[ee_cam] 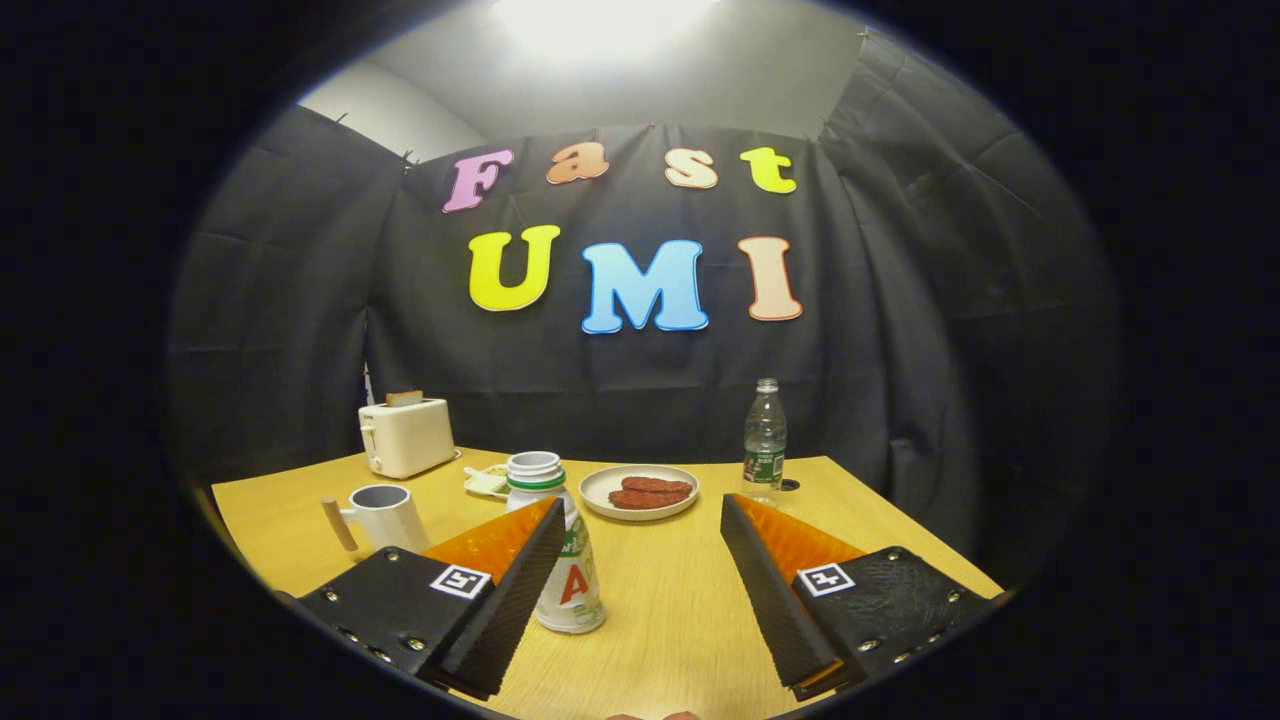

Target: Take the bottle from table, then pour the juice into the cup, finally place the bottle on the coaster

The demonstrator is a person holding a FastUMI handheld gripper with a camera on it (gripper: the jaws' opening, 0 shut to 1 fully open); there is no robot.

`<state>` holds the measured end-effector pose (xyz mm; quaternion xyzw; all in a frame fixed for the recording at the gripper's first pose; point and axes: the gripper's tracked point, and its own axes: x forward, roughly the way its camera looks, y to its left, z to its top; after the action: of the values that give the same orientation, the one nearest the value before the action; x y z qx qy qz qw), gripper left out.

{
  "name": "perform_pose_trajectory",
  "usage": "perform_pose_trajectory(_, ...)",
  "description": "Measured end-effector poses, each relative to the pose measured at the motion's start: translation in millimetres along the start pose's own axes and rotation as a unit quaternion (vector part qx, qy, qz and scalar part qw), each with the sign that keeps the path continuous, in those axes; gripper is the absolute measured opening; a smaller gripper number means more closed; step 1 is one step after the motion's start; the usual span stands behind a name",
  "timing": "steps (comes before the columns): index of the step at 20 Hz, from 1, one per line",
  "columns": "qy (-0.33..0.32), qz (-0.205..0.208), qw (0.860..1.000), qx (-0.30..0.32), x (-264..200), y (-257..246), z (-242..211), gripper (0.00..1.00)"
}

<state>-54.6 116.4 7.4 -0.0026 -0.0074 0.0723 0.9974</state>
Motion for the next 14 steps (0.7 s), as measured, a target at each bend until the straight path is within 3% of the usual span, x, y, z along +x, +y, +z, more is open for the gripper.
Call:
perform_pose_trajectory(9,0.019,0.038,0.999,0.014,23,51,-39,0.96)
perform_pose_trajectory(14,0.026,0.021,0.999,0.014,45,58,-53,0.96)
